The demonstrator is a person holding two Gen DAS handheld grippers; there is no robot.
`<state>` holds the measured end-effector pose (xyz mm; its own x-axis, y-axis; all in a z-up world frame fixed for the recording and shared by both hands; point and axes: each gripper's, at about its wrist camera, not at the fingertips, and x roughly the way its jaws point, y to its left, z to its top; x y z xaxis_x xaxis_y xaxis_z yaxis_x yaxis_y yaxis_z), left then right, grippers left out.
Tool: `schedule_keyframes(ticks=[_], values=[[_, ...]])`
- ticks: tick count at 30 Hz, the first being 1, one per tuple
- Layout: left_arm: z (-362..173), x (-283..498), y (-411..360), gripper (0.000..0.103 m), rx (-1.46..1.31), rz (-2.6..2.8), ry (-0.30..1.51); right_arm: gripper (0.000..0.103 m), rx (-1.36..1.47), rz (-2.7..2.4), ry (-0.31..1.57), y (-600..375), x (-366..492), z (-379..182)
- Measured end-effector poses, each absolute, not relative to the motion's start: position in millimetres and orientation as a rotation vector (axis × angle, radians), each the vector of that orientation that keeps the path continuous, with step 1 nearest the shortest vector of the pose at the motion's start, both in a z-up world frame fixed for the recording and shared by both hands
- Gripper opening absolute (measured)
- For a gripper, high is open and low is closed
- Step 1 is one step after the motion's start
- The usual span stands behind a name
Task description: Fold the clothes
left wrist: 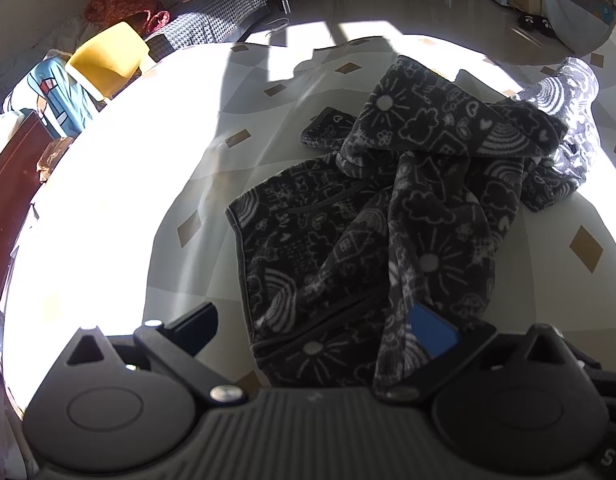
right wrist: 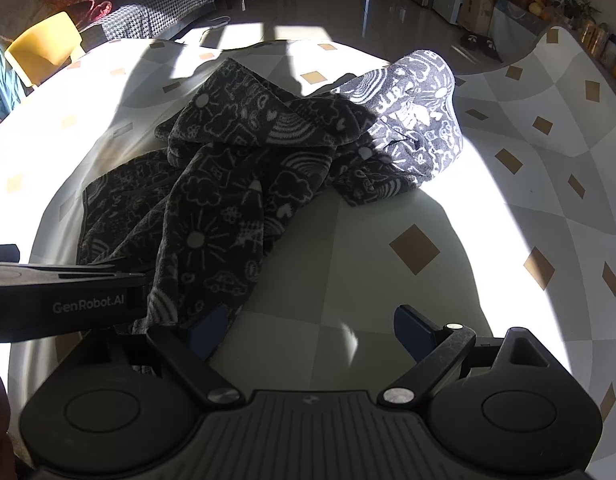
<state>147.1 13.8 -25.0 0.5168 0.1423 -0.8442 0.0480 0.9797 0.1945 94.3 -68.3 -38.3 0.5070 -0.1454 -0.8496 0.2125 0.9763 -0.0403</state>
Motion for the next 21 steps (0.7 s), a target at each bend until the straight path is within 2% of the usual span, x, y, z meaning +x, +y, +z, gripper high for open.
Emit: schedule_keyframes(ticks=[21], values=[[-29.8,148.7,9.6,0.103,0.226,0.064,1.018,0.090,0.044,-0.249,0.980,-73.1,90.8,-38.4]])
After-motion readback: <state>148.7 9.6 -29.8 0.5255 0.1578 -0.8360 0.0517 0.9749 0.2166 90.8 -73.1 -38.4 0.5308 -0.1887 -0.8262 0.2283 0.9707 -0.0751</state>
